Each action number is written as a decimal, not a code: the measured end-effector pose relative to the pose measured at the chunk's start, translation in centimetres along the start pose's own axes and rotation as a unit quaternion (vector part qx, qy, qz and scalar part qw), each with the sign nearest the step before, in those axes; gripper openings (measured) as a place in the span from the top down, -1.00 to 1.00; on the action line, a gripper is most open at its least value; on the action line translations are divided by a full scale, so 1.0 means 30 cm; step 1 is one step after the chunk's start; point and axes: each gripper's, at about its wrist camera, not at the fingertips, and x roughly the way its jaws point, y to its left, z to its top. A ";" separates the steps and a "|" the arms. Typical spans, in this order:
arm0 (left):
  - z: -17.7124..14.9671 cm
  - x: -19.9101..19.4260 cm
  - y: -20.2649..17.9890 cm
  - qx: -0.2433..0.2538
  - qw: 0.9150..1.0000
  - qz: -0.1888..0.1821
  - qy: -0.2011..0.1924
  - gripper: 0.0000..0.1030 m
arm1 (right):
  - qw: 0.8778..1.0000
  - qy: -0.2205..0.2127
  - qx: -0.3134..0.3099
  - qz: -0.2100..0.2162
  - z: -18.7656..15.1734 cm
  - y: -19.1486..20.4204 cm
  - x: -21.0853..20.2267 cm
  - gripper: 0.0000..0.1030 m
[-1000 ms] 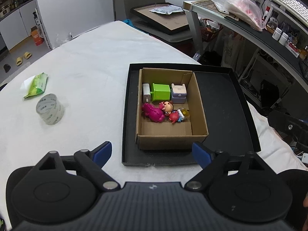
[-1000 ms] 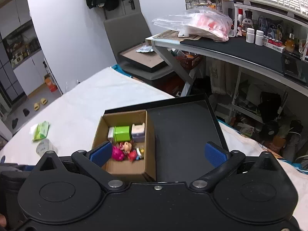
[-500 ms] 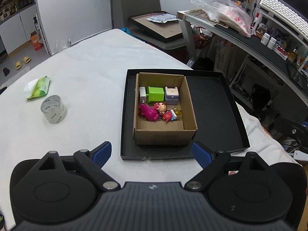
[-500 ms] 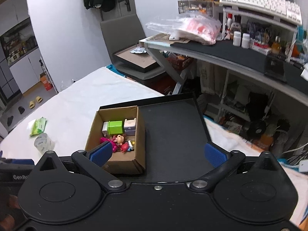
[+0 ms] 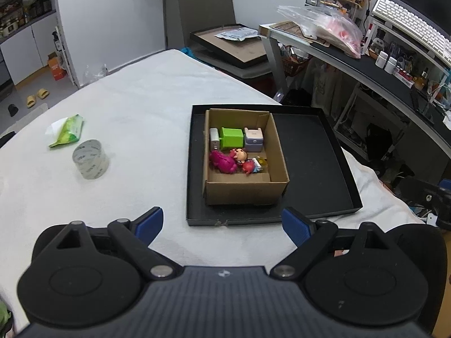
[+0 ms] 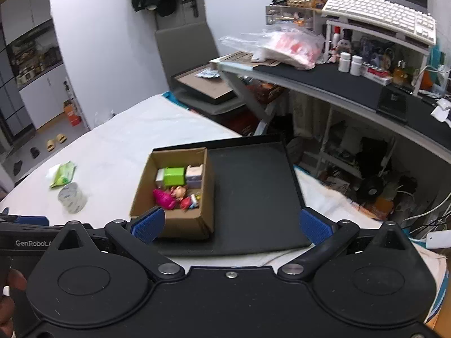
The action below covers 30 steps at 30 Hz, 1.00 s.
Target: Organize rigid objects
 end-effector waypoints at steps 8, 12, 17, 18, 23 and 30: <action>-0.028 -0.027 0.037 -0.005 1.000 0.000 0.001 -0.75 | 1.000 -0.013 -0.006 0.017 -0.010 0.041 -0.055 -1.00; -0.034 -0.033 0.052 -0.011 1.000 -0.002 -0.003 -0.75 | 1.000 -0.009 -0.014 0.023 -0.017 0.068 -0.053 -1.00; -0.034 -0.043 0.048 -0.005 1.000 0.002 -0.009 -0.75 | 0.999 -0.003 -0.035 0.029 -0.036 0.110 -0.051 -1.00; -0.034 -0.045 0.047 -0.004 1.000 0.001 -0.009 -0.75 | 0.999 -0.003 -0.037 0.030 -0.039 0.116 -0.051 -1.00; -0.034 -0.043 0.046 -0.003 1.000 0.000 -0.009 -0.75 | 0.999 -0.001 -0.038 0.032 -0.044 0.129 -0.052 -1.00; -0.037 -0.057 0.040 -0.005 1.000 -0.006 -0.018 -0.75 | 0.999 -0.003 -0.033 0.030 -0.042 0.126 -0.055 -1.00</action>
